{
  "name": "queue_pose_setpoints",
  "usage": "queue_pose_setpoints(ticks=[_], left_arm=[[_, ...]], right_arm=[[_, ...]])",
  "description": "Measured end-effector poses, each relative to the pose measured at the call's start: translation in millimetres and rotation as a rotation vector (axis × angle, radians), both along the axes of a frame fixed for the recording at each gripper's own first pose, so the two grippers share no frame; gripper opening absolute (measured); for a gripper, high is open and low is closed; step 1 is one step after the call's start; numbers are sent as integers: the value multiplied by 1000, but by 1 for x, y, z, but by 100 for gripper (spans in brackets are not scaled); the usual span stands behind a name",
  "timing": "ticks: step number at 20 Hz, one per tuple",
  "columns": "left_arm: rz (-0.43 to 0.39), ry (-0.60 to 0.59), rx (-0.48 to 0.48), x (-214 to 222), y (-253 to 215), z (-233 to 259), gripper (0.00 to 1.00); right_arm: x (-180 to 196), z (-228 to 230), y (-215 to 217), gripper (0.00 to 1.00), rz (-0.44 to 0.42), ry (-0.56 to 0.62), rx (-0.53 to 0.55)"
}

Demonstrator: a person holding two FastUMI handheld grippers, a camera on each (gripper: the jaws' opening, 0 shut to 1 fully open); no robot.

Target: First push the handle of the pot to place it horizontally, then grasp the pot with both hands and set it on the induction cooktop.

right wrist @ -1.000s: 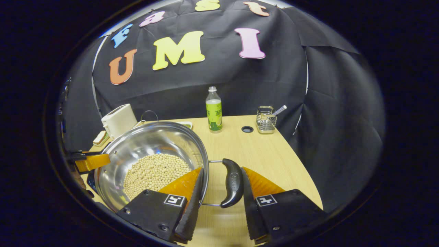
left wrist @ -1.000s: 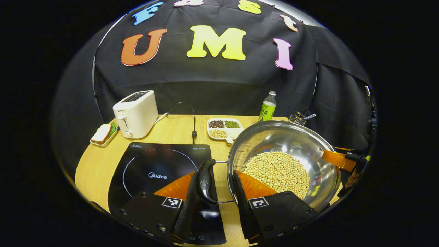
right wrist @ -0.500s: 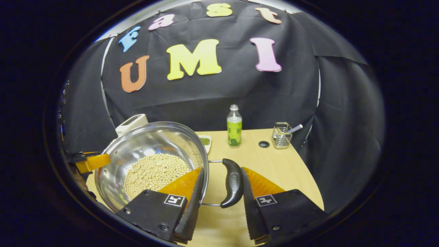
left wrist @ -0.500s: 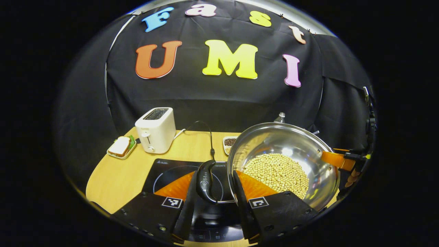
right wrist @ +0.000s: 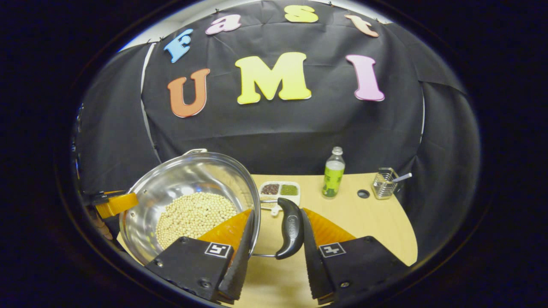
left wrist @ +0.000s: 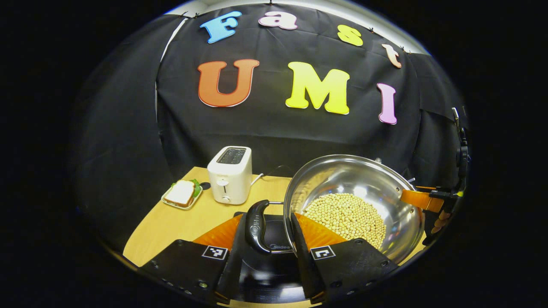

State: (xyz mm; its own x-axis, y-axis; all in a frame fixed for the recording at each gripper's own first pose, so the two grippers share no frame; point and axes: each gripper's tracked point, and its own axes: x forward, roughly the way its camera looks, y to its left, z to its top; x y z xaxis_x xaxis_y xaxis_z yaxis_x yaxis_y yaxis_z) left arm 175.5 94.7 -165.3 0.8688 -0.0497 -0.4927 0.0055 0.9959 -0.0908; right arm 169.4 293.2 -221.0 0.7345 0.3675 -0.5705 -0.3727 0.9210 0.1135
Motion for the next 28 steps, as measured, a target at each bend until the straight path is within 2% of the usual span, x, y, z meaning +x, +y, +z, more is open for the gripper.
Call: queue_pose_setpoints(ticks=[6,11,20,28], left_arm=[[57,2,10,14,48,-5,55],[84,62,-14,27,66,-41,55],[93,161,-31,31,79,-103,55],[77,212,-31,30,74,-137,55]], right_arm=[[5,-11,57,60,45,28,5],[9,-42,84,61,53,72,-23],[10,-105,101,60,51,158,-68],[6,-140,96,60,32,198,-88]])
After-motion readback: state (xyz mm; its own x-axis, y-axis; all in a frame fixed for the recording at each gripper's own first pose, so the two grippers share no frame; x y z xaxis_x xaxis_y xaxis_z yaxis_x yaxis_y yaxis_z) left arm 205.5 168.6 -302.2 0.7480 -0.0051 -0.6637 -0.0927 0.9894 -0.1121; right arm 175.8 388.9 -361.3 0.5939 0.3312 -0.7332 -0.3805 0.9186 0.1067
